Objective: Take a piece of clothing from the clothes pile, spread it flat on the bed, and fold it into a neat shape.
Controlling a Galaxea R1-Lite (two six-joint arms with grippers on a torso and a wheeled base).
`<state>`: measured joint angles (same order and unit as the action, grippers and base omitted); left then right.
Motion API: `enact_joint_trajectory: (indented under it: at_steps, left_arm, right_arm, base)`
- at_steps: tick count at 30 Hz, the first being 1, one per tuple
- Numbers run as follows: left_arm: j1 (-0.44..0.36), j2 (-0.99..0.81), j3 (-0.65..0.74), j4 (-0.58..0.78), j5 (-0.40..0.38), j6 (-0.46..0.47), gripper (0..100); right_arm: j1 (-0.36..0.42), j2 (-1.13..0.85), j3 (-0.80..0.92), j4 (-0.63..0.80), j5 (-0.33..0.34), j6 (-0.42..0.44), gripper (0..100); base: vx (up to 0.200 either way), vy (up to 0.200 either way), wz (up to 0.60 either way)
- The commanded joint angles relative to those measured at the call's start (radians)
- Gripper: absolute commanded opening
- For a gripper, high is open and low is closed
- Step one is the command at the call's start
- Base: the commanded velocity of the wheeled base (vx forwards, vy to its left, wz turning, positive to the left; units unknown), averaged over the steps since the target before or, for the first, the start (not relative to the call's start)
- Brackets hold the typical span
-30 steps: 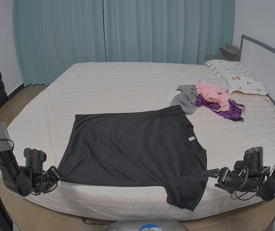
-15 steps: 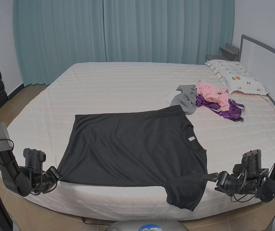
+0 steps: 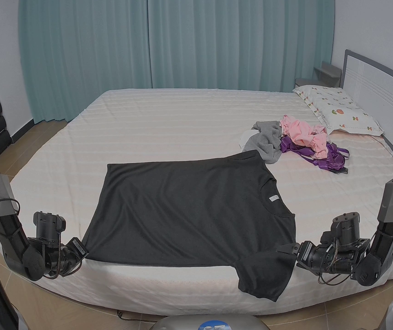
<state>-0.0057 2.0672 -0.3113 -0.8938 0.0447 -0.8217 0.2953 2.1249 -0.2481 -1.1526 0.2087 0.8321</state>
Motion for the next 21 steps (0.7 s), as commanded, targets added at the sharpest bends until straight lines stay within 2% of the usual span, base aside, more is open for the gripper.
enact_joint_trajectory:
  at_steps: [1, 16, 17, 21]
  left_arm:
    - [0.000, 0.002, -0.002, 0.000, 0.000, -0.001, 0]
    - [0.000, 0.002, 0.000, -0.004, -0.002, -0.001, 0]
    - [0.000, 0.002, 0.000, -0.004, -0.003, -0.002, 0]
    - [0.000, 0.002, 0.000, -0.004, -0.003, -0.001, 0]
  right_arm:
    - [-0.004, 0.027, -0.025, 0.002, 0.000, 0.001, 100]
    - [-0.016, 0.079, -0.077, -0.001, -0.028, -0.004, 100]
    - [-0.016, 0.081, -0.079, -0.001, -0.028, -0.004, 0]
    - [-0.021, 0.079, -0.065, 0.001, -0.031, -0.008, 0]
  base:
    - [0.000, 0.000, 0.00]
    - [0.000, 0.000, 0.00]
    - [0.000, 0.000, 0.00]
    - [0.000, 0.000, 0.00]
